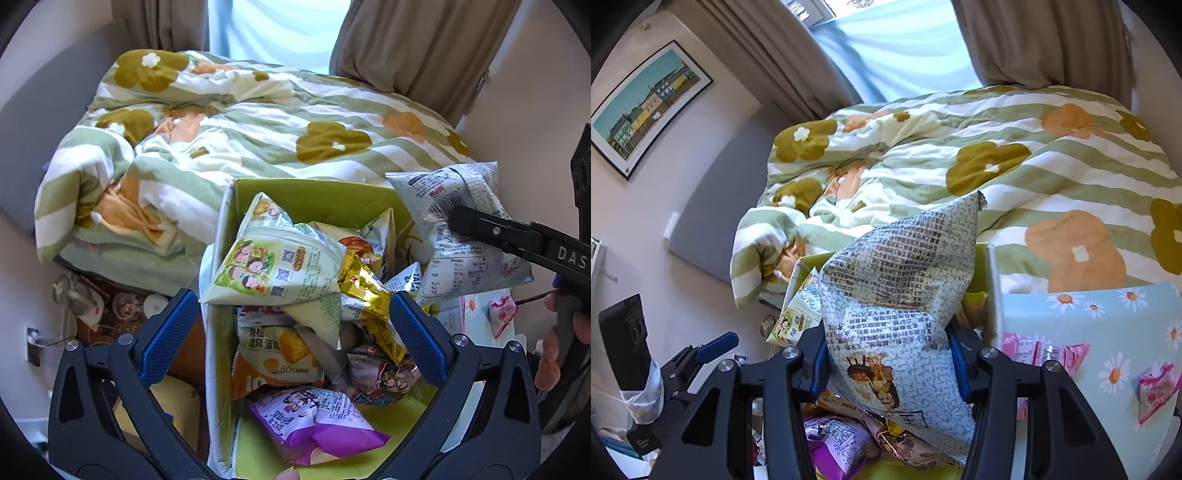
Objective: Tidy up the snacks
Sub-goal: 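Carry both bags over the green box and open both tools to drop them, then move the left tool to the pink striped bag while the right tool approaches the pink-and-white bag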
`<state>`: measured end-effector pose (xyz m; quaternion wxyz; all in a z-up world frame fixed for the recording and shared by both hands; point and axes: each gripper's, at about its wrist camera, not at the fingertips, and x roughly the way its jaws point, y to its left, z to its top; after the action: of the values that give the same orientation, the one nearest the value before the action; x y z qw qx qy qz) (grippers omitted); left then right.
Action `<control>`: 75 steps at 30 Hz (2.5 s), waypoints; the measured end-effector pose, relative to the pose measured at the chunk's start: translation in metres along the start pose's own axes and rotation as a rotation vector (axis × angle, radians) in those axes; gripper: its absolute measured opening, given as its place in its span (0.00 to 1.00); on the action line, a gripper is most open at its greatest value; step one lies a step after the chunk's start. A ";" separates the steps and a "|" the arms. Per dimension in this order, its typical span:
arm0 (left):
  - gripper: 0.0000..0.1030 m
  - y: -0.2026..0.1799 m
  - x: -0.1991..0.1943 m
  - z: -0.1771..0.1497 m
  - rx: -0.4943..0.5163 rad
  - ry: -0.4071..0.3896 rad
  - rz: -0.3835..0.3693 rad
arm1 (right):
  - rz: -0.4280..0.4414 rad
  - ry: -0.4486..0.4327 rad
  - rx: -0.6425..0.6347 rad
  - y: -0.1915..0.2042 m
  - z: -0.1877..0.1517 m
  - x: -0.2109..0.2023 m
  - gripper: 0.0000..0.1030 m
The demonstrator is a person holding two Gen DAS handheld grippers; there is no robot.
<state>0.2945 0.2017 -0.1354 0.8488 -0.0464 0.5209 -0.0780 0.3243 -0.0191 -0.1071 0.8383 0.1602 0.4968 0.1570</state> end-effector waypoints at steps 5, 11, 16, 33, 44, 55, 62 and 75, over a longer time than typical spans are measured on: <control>0.99 0.006 0.003 -0.002 -0.020 0.005 0.000 | 0.000 0.018 0.002 0.006 0.005 0.018 0.47; 0.99 0.017 0.008 -0.004 -0.062 0.011 -0.009 | -0.043 0.014 0.031 0.004 0.006 0.028 0.94; 0.99 0.022 0.012 -0.013 -0.069 0.013 0.000 | -0.072 -0.001 0.024 -0.002 -0.005 0.024 1.00; 0.99 -0.026 -0.046 -0.023 -0.026 -0.096 0.004 | -0.057 -0.090 -0.047 -0.002 -0.027 -0.051 1.00; 0.99 -0.146 -0.075 -0.059 0.026 -0.173 -0.020 | -0.043 -0.220 -0.089 -0.063 -0.057 -0.155 1.00; 0.99 -0.289 -0.046 -0.107 0.129 -0.137 0.012 | -0.123 -0.232 -0.042 -0.179 -0.092 -0.228 1.00; 0.99 -0.349 0.008 -0.139 0.249 -0.078 0.175 | -0.206 -0.118 -0.026 -0.247 -0.119 -0.217 1.00; 0.99 -0.364 0.122 -0.137 0.368 -0.015 0.430 | -0.158 -0.001 -0.062 -0.319 -0.146 -0.141 1.00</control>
<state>0.1963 -0.1780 -0.2461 0.8439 0.2192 0.4896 0.0109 0.1635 -0.3494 -0.1984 0.8529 0.0946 0.5025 0.1058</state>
